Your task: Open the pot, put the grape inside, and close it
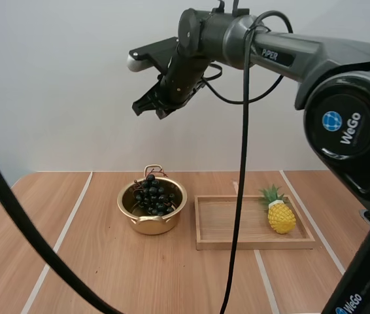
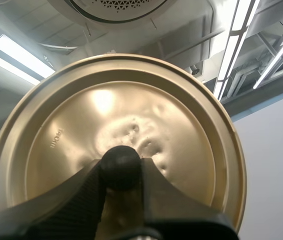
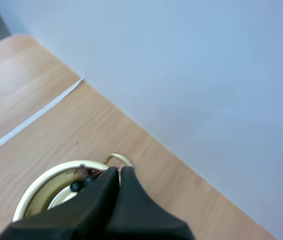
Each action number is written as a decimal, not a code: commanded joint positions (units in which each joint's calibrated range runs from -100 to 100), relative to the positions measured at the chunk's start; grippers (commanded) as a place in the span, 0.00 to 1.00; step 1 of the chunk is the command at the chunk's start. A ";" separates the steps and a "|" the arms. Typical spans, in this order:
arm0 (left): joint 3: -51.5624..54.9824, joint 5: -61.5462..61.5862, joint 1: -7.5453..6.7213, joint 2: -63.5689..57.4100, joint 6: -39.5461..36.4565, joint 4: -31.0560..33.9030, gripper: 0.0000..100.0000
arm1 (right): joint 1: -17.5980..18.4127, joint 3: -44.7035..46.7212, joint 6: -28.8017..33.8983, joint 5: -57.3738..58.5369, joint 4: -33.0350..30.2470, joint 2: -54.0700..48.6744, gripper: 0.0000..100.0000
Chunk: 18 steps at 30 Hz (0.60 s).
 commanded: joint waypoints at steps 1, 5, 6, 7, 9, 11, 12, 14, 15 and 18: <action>-0.15 1.21 0.09 0.59 -0.23 1.04 0.00 | -2.40 -0.48 0.94 -3.94 -1.18 -5.11 0.00; -0.15 3.15 0.09 1.75 -0.70 3.46 0.00 | -6.08 -0.48 1.25 -8.00 -1.18 -10.86 0.00; -0.15 4.12 0.09 2.20 -0.96 3.98 0.00 | -7.11 -0.48 1.57 -8.66 -1.18 -12.38 0.00; -0.15 5.31 0.09 2.54 -1.64 4.42 0.00 | -8.19 -0.48 2.09 -9.28 -0.96 -13.93 0.00; -0.15 8.84 0.09 3.82 -3.06 4.64 0.00 | -10.05 -0.48 2.92 -10.32 -0.23 -17.05 0.00; -0.15 12.65 0.09 5.29 -4.16 4.64 0.00 | -12.01 -0.48 3.16 -11.46 1.65 -20.30 0.00; 0.00 14.22 0.09 6.17 -4.48 4.64 0.00 | -12.84 -0.48 3.16 -11.68 2.66 -21.97 0.00; 0.12 16.90 0.09 8.11 -4.77 4.64 0.00 | -14.04 -0.48 3.16 -12.24 4.17 -25.00 0.00; 0.44 18.01 0.09 9.02 -4.77 4.64 0.00 | -14.50 -0.48 3.16 -12.66 4.80 -26.80 0.00; 1.64 20.59 0.09 11.49 -4.77 4.53 0.00 | -14.96 -0.48 3.16 -14.26 5.74 -31.85 0.00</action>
